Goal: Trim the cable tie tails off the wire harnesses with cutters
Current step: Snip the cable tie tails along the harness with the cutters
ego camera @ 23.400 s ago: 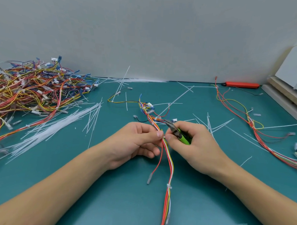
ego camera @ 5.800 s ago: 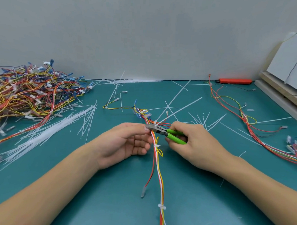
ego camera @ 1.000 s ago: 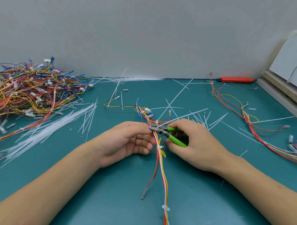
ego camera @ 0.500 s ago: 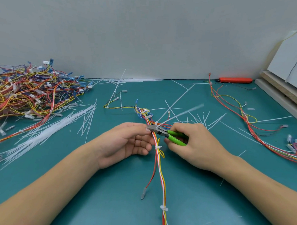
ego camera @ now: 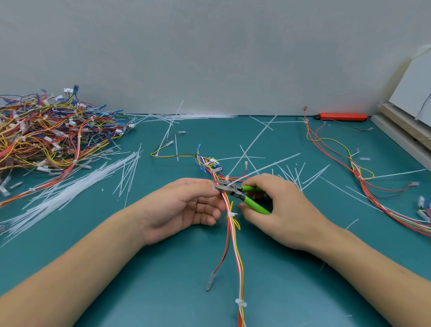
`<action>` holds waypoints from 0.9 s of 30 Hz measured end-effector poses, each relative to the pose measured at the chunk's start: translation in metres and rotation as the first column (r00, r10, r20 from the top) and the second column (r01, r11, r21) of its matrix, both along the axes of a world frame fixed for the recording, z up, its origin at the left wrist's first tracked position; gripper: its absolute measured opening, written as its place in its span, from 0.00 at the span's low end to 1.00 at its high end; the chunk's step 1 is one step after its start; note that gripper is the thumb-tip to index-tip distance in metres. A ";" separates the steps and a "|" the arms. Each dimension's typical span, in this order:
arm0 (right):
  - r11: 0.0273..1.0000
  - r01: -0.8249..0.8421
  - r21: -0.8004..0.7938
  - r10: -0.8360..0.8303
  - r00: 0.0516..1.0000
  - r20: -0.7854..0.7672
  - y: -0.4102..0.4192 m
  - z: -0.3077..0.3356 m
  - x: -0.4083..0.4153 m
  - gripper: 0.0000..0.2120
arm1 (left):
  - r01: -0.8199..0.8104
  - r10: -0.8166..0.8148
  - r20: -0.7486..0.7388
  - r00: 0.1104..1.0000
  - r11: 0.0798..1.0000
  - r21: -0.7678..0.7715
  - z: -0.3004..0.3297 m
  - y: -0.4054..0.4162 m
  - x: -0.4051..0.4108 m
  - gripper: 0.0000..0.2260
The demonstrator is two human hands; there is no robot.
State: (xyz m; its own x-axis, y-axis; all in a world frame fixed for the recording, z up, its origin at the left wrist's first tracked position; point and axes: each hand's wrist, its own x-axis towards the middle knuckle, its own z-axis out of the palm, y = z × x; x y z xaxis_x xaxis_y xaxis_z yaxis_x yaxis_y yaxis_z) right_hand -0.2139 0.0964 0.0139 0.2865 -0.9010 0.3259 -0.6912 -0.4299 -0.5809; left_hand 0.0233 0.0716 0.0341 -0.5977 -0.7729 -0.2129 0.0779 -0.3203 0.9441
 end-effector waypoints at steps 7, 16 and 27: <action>1.000 0.009 -0.007 -0.009 1.000 -0.020 0.001 0.000 0.001 0.12 | 0.002 -0.002 -0.007 1.000 1.000 0.002 0.000 0.000 0.001 0.07; 0.999 0.039 0.026 -0.039 0.999 -0.002 -0.002 0.002 -0.002 0.07 | 0.010 -0.010 -0.011 1.000 1.000 0.002 0.000 -0.001 0.000 0.07; 1.000 -0.001 -0.028 0.000 1.000 -0.005 -0.001 -0.003 0.001 0.12 | -0.002 0.002 -0.008 1.000 1.000 0.013 0.001 0.000 0.000 0.07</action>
